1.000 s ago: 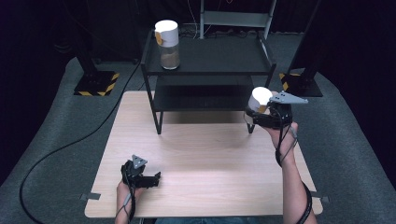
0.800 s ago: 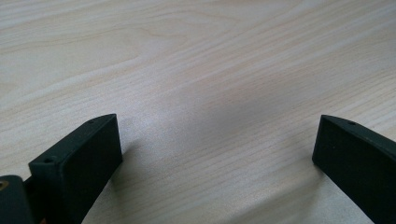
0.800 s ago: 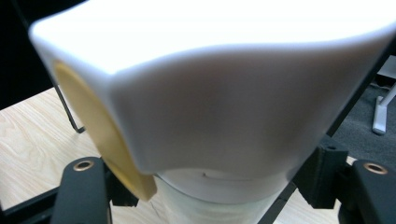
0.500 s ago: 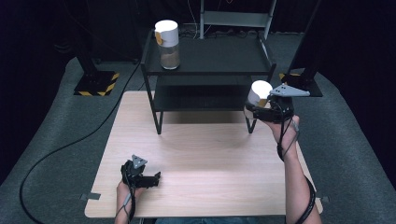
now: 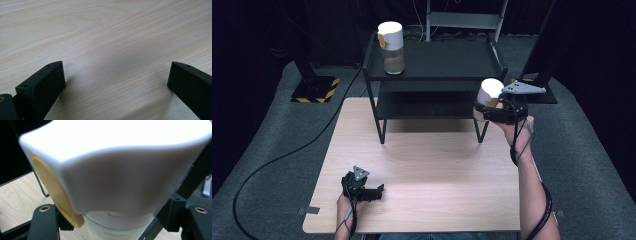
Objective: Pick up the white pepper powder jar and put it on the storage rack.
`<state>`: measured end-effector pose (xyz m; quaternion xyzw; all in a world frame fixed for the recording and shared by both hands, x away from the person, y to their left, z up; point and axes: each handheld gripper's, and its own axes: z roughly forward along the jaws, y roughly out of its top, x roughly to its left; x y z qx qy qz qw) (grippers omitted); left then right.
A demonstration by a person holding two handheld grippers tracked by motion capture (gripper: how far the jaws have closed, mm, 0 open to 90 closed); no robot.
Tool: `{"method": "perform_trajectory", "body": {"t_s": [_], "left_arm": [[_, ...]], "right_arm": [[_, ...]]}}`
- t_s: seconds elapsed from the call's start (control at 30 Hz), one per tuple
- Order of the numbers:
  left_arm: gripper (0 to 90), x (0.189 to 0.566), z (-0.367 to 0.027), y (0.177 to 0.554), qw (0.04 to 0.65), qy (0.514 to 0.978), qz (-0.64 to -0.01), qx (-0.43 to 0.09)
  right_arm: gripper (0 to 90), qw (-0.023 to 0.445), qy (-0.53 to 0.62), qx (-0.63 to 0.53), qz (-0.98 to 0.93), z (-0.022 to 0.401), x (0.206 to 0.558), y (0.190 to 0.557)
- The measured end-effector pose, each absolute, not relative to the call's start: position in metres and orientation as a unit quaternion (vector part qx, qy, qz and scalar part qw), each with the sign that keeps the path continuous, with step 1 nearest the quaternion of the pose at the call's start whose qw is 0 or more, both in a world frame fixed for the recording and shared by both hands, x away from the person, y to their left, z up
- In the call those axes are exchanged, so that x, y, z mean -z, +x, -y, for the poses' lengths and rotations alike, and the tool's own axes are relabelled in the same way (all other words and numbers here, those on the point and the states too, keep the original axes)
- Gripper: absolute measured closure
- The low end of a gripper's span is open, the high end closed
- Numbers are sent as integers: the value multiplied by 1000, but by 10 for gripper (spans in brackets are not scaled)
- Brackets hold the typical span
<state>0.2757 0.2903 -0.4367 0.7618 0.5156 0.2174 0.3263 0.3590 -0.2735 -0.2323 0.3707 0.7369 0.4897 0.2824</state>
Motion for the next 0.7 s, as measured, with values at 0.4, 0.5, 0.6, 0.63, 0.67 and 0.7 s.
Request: {"method": "perform_trajectory", "body": {"t_s": [0.4,0.5,0.6,0.63,0.67,0.7], "left_arm": [[10,437,-290,276,326,762,-516,-218],[10,437,-290,276,326,762,-515,-218],[11,437,-290,276,326,762,-516,-218],[11,437,-290,276,326,762,-516,-218],[11,437,-290,276,326,762,-516,-218],[11,437,-290,276,326,762,-516,-218]], "right_arm": [[296,290,368,-489,-736,271,216,361],[296,291,365,-488,-737,271,211,362],[296,291,365,-490,-737,271,206,363],[296,291,364,-490,-737,271,205,364],[296,291,362,-490,-738,271,202,364],[296,291,362,-490,-738,271,200,365]]}}
